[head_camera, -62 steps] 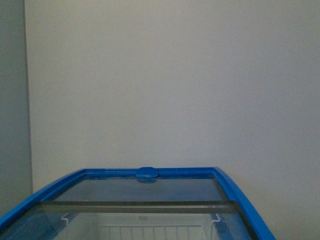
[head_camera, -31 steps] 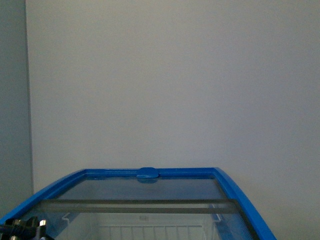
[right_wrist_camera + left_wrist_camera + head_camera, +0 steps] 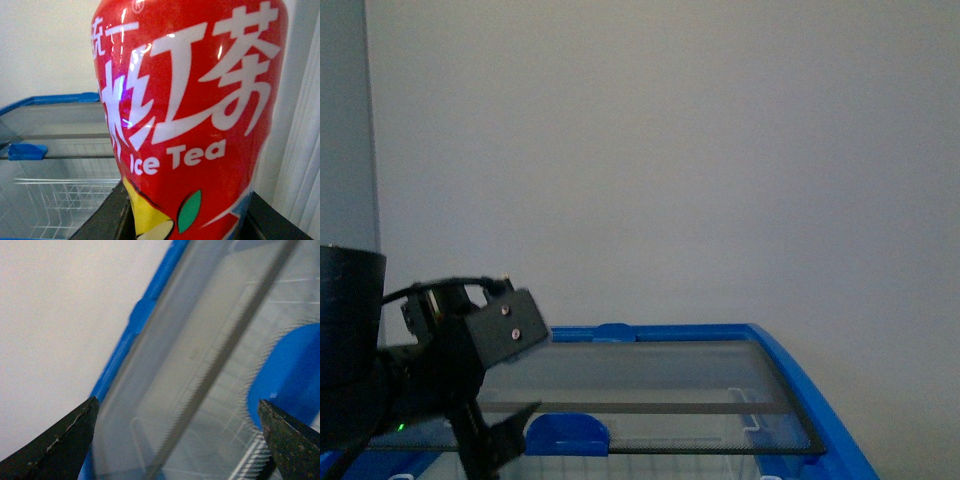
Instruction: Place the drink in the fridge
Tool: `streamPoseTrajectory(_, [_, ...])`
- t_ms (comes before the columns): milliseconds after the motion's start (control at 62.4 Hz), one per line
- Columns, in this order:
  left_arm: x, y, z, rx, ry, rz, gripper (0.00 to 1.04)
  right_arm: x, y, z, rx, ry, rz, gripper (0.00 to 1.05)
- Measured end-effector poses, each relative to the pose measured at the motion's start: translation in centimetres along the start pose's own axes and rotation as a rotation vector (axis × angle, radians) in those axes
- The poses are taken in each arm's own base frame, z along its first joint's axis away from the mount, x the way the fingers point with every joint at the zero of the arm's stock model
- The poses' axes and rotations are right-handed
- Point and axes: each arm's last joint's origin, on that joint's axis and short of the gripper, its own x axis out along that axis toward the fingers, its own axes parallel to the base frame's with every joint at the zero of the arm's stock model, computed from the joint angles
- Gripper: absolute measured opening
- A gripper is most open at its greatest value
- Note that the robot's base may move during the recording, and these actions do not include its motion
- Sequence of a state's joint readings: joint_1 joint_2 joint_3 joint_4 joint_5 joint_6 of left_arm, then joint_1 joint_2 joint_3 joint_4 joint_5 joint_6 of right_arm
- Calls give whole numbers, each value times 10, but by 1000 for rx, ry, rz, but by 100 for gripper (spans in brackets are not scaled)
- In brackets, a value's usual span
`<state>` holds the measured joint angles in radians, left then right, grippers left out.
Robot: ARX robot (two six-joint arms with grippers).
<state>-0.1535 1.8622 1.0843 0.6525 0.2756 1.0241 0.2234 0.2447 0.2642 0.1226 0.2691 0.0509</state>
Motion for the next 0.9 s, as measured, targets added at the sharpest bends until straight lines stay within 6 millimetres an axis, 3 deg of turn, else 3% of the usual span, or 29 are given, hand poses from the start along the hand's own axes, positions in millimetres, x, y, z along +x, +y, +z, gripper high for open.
streamPoseTrajectory(128, [6, 21, 13, -102, 19, 231, 97, 0, 0, 0, 0, 0, 0, 37])
streamPoseTrajectory(240, [4, 26, 13, -279, 64, 354, 97, 0, 0, 0, 0, 0, 0, 37])
streamPoseTrajectory(385, [-6, 24, 8, -451, 110, 394, 97, 0, 0, 0, 0, 0, 0, 37])
streamPoseTrajectory(481, [-24, 24, 7, -623, 133, 387, 97, 0, 0, 0, 0, 0, 0, 37])
streamPoseTrajectory(737, [-107, 25, 23, -1012, 163, 370, 97, 0, 0, 0, 0, 0, 0, 37])
streamPoseTrajectory(785, [-121, 20, 24, -1052, 177, 355, 97, 0, 0, 0, 0, 0, 0, 37])
streamPoseTrajectory(833, [-153, 3, 24, -1117, 233, 330, 97, 0, 0, 0, 0, 0, 0, 37])
streamPoseTrajectory(898, [-177, -13, 24, -1159, 274, 319, 97, 0, 0, 0, 0, 0, 0, 37])
